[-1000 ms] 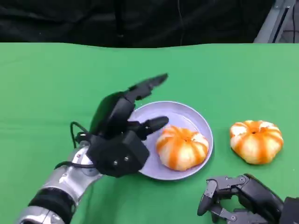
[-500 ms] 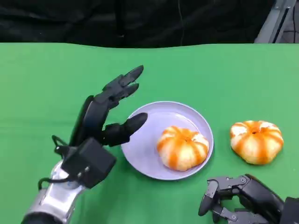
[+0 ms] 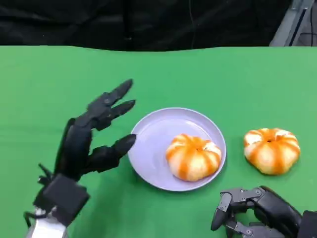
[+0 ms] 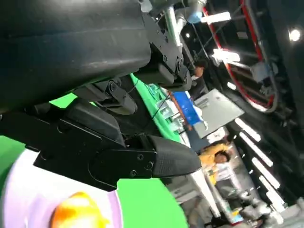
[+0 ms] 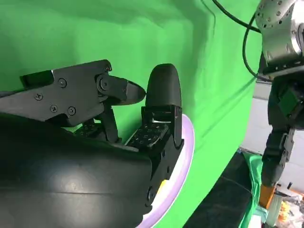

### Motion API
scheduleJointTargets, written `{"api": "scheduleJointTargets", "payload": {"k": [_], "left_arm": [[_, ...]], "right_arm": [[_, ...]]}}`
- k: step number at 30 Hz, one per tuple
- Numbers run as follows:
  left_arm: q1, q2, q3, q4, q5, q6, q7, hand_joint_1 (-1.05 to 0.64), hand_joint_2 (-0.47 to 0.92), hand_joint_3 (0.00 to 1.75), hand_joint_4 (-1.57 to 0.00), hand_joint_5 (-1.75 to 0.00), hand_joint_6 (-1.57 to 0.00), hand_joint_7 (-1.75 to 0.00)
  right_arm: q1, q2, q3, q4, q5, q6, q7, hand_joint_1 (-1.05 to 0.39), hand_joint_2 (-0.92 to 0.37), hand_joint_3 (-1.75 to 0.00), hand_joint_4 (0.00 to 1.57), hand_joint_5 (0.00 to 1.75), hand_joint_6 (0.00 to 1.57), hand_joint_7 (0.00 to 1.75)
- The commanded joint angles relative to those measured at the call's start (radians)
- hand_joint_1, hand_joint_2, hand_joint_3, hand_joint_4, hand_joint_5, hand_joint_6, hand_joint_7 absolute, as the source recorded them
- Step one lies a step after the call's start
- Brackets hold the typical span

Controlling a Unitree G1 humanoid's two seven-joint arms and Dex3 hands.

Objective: Grasp the bread from the table and place it into the plate.

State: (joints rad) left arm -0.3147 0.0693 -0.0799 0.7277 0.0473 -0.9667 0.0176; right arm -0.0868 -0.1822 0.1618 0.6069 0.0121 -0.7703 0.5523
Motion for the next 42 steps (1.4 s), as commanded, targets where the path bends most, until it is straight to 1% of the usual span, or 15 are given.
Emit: {"api": "scheduleJointTargets", "payload": {"k": [1,5,9,16,20,27,30,34,37,42], "left_arm": [[0.029,-0.014,0.028,-0.004,-0.094,-0.019,-0.077,-0.78,0.92,0.41,-0.75,-0.03,-0.51,-0.01],[0.078,-0.017,0.053,-0.042,-0.207,-0.006,-0.176,-0.75,0.92,0.39,-0.74,-0.01,-0.52,-0.01],[0.09,-0.01,0.089,-0.02,-0.264,-0.027,-0.253,-0.75,0.92,0.38,-0.76,-0.02,-0.53,-0.01],[0.131,-0.024,0.14,-0.024,-0.313,-0.02,-0.333,-0.76,0.92,0.38,-0.82,-0.04,-0.55,-0.02],[0.154,-0.036,0.154,-0.014,-0.333,-0.033,-0.372,-0.74,0.92,0.37,-0.84,-0.04,-0.56,-0.01],[0.155,-0.049,0.178,-0.013,-0.334,-0.031,-0.401,-0.73,0.92,0.37,-0.84,-0.04,-0.56,-0.01],[0.201,-0.053,0.18,0.046,-0.319,-0.073,-0.421,-0.72,0.92,0.37,-0.84,-0.03,-0.58,-0.02],[0.205,-0.059,0.187,0.1,-0.306,-0.108,-0.43,-0.71,0.92,0.38,-0.84,-0.02,-0.6,-0.02],[0.219,-0.06,0.186,0.119,-0.286,-0.112,-0.423,-0.68,0.92,0.36,-0.84,-0.02,-0.6,-0.02],[0.224,-0.063,0.195,0.16,-0.257,-0.118,-0.416,-0.58,0.92,0.33,-0.85,-0.02,-0.63,-0.02]], "right_arm": [[-0.009,-0.02,-0.01,0.006,0.008,-0.013,0.004,-0.07,-0.92,-0.49,0.71,1.57,0.79,1.1],[-0.012,-0.018,-0.009,0.009,0.008,-0.016,0.005,-0.08,-0.91,-0.49,0.71,1.57,0.78,1.11],[-0.012,-0.017,-0.011,0.014,0.01,-0.019,0.003,-0.09,-0.9,-0.5,0.7,1.58,0.78,1.11],[-0.004,-0.023,-0.011,-0.007,0.013,-0.003,0.005,-0.08,-0.91,-0.49,0.71,1.58,0.78,1.11],[-0.006,-0.023,-0.011,-0.001,0.021,-0.003,0.014,-0.07,-0.91,-0.49,0.7,1.57,0.78,1.1],[-0.006,-0.022,-0.013,0.0,0.021,-0.003,0.017,-0.07,-0.91,-0.49,0.71,1.57,0.79,1.09],[-0.009,-0.021,-0.014,0.0,0.02,-0.006,0.014,-0.06,-0.91,-0.49,0.71,1.57,0.79,1.09],[-0.009,-0.023,-0.015,0.0,0.019,-0.006,0.014,-0.07,-0.9,-0.5,0.7,1.58,0.78,1.1],[-0.01,-0.024,-0.015,0.004,0.021,-0.009,0.017,-0.07,-0.9,-0.5,0.7,1.58,0.78,1.1],[-0.012,-0.023,-0.016,0.01,0.02,-0.014,0.015,-0.07,-0.9,-0.51,0.7,1.58,0.77,1.1]]}}
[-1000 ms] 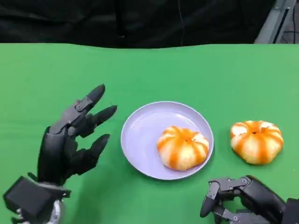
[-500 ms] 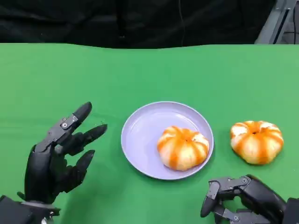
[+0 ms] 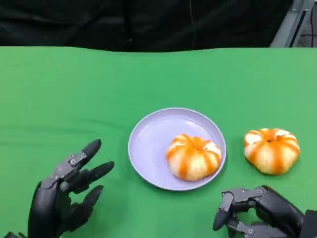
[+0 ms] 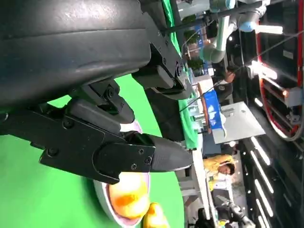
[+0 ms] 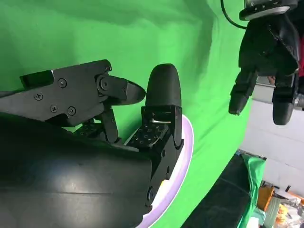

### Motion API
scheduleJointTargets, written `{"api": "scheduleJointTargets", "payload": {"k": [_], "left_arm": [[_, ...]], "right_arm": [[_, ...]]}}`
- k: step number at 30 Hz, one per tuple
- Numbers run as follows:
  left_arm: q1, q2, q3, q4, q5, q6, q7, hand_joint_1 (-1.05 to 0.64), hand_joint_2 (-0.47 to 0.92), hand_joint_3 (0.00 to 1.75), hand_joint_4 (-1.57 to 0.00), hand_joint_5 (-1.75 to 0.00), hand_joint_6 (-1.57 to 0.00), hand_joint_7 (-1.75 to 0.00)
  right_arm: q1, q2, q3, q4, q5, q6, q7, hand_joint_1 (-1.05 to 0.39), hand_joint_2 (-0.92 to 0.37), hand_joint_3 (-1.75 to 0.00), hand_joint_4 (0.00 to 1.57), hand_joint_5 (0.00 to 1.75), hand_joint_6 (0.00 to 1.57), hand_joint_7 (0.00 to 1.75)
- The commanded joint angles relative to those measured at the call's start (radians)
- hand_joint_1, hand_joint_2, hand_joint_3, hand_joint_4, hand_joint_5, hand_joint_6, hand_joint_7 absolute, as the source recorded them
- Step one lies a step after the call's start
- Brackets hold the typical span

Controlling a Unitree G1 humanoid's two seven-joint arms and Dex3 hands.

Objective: Grasp the bread from the table and place it into the plate.

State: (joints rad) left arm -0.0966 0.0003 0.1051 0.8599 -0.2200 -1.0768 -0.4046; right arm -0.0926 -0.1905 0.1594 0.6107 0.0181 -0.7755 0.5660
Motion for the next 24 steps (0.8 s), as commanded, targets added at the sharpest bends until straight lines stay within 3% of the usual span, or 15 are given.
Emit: {"api": "scheduleJointTargets", "payload": {"k": [1,4,9,13,16,24], "left_arm": [[0.009,0.007,0.011,0.033,0.01,0.0,0.004,-0.56,0.92,0.33,-0.85,-0.01,-0.63,-0.02],[0.011,0.006,0.014,0.043,-0.003,0.018,-0.01,-0.51,0.92,0.28,-0.86,-0.01,-0.64,-0.02],[0.006,-0.008,0.034,0.042,-0.093,0.097,-0.094,-0.24,0.92,0.13,-0.86,-0.01,-0.69,-0.02],[0.004,-0.021,0.06,0.007,-0.196,0.255,-0.203,-0.06,0.92,0.12,-0.86,0.0,-0.73,-0.03],[0.005,-0.022,0.074,-0.004,-0.198,0.281,-0.217,0.03,0.92,0.15,-0.87,0.0,-0.75,-0.03],[0.002,-0.025,0.093,-0.004,-0.122,0.257,-0.147,0.01,0.92,0.27,-1.07,-0.09,-0.9,-0.06]], "right_arm": [[-0.005,-0.015,-0.014,0.003,0.014,-0.005,0.0,-0.07,-0.9,-0.51,0.7,1.57,0.77,1.1],[-0.003,-0.015,-0.014,0.0,0.015,-0.002,0.001,-0.08,-0.9,-0.51,0.7,1.57,0.77,1.1],[-0.005,-0.013,-0.015,0.007,0.018,-0.009,0.003,-0.08,-0.91,-0.5,0.7,1.57,0.78,1.08],[-0.005,-0.014,-0.015,-0.001,0.016,0.002,0.0,-0.08,-0.9,-0.5,0.71,1.57,0.79,1.08],[-0.006,-0.014,-0.015,0.003,0.017,-0.008,0.001,-0.07,-0.9,-0.5,0.71,1.57,0.79,1.09],[-0.005,-0.017,-0.015,-0.002,0.015,0.0,0.001,-0.07,-0.9,-0.5,0.7,1.57,0.78,1.09]]}}
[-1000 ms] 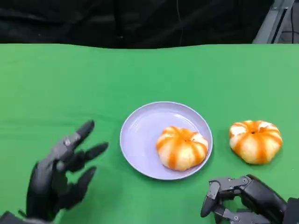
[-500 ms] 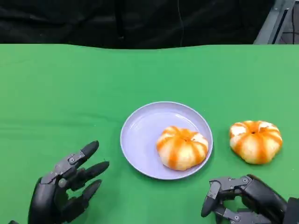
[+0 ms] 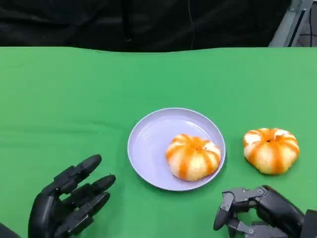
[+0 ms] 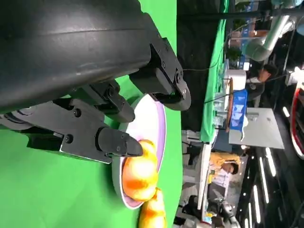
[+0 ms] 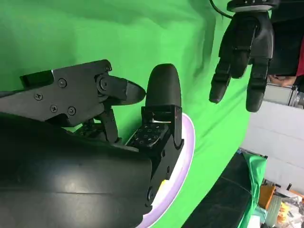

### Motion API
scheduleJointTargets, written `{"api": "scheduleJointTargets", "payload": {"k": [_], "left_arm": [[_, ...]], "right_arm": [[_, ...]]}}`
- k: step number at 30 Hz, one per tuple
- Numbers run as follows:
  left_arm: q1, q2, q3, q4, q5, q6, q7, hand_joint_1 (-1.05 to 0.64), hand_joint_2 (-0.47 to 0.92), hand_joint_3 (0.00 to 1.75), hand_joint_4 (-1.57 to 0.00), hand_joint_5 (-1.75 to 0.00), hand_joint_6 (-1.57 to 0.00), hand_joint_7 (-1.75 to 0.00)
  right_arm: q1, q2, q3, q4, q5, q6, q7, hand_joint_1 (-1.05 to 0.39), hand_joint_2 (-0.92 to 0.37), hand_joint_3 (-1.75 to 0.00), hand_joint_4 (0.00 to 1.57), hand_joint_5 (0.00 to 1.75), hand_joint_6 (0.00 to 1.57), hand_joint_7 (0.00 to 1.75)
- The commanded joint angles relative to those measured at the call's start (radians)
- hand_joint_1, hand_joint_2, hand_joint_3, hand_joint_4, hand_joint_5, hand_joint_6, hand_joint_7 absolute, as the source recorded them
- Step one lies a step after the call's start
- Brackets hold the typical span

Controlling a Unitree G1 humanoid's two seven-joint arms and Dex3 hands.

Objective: Grasp the bread from the table and place it into the plate.

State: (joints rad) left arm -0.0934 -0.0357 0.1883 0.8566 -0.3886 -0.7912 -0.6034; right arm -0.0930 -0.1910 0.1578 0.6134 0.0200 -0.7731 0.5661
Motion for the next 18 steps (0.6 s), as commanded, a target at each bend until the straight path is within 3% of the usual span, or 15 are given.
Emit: {"api": "scheduleJointTargets", "payload": {"k": [1,6,7,9,12,15,18], "left_arm": [[-0.001,0.011,0.011,0.0,0.057,-0.035,0.06,0.01,0.92,0.28,-1.11,-0.1,-0.93,-0.07],[-0.003,0.015,0.008,0.003,0.088,-0.063,0.073,0.0,0.92,0.3,-1.14,-0.11,-0.96,-0.07],[-0.003,0.018,0.004,0.004,0.101,-0.084,0.075,0.01,0.92,0.39,-1.11,-0.51,-1.12,-0.14],[-0.004,0.02,0.002,0.009,0.118,-0.109,0.077,0.01,0.92,0.45,-0.97,-0.97,-1.21,-0.22],[-0.008,0.02,0.004,0.02,0.13,-0.134,0.08,0.01,0.92,0.47,-0.94,-1.08,-1.22,-0.24],[-0.013,0.023,0.002,0.037,0.15,-0.171,0.087,-0.03,0.9,0.58,-0.92,-1.14,-1.02,-0.76],[-0.013,0.025,-0.003,0.043,0.158,-0.178,0.085,-0.04,0.83,0.7,-0.85,-1.37,-0.92,-1.02]], "right_arm": [[-0.004,-0.016,-0.014,-0.004,0.013,-0.003,0.0,-0.07,-0.9,-0.5,0.7,1.57,0.78,1.09],[-0.004,-0.015,-0.014,-0.005,0.016,0.0,0.001,-0.07,-0.9,-0.5,0.7,1.56,0.79,1.09],[-0.003,-0.014,-0.014,-0.006,0.019,0.001,0.004,-0.07,-0.9,-0.5,0.7,1.57,0.79,1.09],[-0.003,-0.013,-0.014,-0.006,0.023,0.001,0.006,-0.06,-0.9,-0.5,0.7,1.57,0.79,1.09],[-0.002,-0.014,-0.013,-0.008,0.021,0.003,0.005,-0.06,-0.9,-0.51,0.7,1.57,0.79,1.09],[-0.002,-0.015,-0.013,-0.012,0.018,0.008,0.001,-0.07,-0.9,-0.51,0.7,1.57,0.79,1.09],[-0.003,-0.016,-0.012,-0.01,0.016,0.004,0.0,-0.06,-0.9,-0.51,0.7,1.57,0.79,1.09]]}}
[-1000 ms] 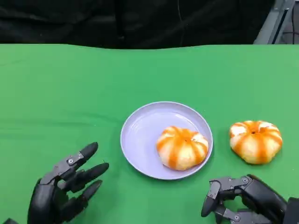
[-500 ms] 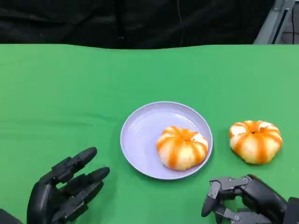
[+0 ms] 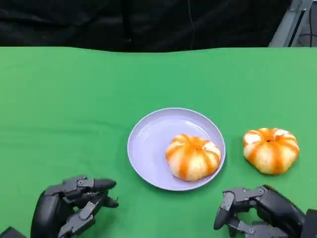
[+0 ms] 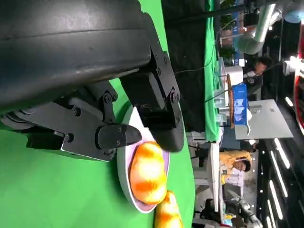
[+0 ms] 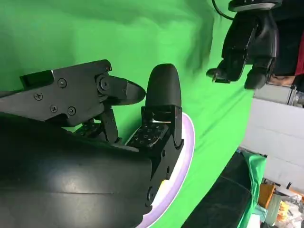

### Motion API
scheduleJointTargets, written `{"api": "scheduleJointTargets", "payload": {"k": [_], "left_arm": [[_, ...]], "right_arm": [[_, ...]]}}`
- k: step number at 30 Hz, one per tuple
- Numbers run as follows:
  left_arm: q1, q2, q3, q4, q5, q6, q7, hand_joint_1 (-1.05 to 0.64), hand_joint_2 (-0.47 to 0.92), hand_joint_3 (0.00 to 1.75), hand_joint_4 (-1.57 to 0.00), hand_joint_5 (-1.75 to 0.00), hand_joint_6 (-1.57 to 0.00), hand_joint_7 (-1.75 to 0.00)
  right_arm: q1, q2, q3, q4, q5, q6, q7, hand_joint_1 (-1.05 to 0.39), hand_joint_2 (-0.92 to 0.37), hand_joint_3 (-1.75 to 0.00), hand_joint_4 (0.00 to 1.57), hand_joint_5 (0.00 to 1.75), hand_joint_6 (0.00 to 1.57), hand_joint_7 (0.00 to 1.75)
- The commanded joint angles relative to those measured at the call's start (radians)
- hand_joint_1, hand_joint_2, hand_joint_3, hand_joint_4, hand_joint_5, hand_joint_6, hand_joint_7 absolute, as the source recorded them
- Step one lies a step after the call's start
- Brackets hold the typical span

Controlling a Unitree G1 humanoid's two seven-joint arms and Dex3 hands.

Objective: Grasp the bread from the table and place it into the plate.

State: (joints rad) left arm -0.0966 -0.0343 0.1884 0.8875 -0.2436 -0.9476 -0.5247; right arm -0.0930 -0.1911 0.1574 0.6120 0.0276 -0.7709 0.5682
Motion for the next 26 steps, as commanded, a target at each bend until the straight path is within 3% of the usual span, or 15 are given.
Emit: {"api": "scheduleJointTargets", "payload": {"k": [1,3,4,6,10,26], "left_arm": [[-0.009,0.024,-0.004,0.012,0.016,-0.023,0.007,-0.04,0.81,0.74,-0.83,-1.41,-0.9,-1.07],[-0.007,0.031,-0.01,0.012,0.05,-0.039,0.031,-0.05,0.79,0.77,-0.82,-1.44,-0.88,-1.11],[-0.006,0.036,-0.014,0.012,0.076,-0.051,0.05,-0.1,0.69,0.88,-0.79,-1.58,-0.85,-1.25],[-0.003,0.044,-0.024,0.01,0.124,-0.068,0.091,-0.13,0.59,1.03,-0.78,-1.69,-0.82,-1.36],[-0.002,0.054,-0.039,0.013,0.161,-0.085,0.134,-0.16,0.52,1.14,-0.78,-1.74,-0.81,-1.44],[0.02,0.063,-0.083,-0.017,0.167,-0.078,0.163,-0.15,0.5,1.17,-0.79,-1.72,-0.82,-1.41]], "right_arm": [[-0.003,-0.016,-0.012,-0.009,0.008,0.001,-0.002,-0.06,-0.9,-0.51,0.7,1.57,0.79,1.09],[-0.004,-0.016,-0.012,-0.006,0.007,0.001,-0.002,-0.06,-0.9,-0.51,0.7,1.57,0.79,1.09],[-0.005,-0.016,-0.012,-0.005,0.007,0.002,-0.002,-0.06,-0.9,-0.5,0.7,1.57,0.79,1.08],[-0.007,-0.016,-0.013,-0.001,0.007,0.0,-0.002,-0.06,-0.9,-0.5,0.7,1.57,0.79,1.08],[-0.006,-0.016,-0.013,-0.002,0.008,-0.001,-0.003,-0.06,-0.9,-0.5,0.7,1.57,0.79,1.08],[-0.001,-0.018,-0.017,0.001,0.021,-0.023,0.005,-0.06,-0.91,-0.49,0.7,1.56,0.79,1.07]]}}
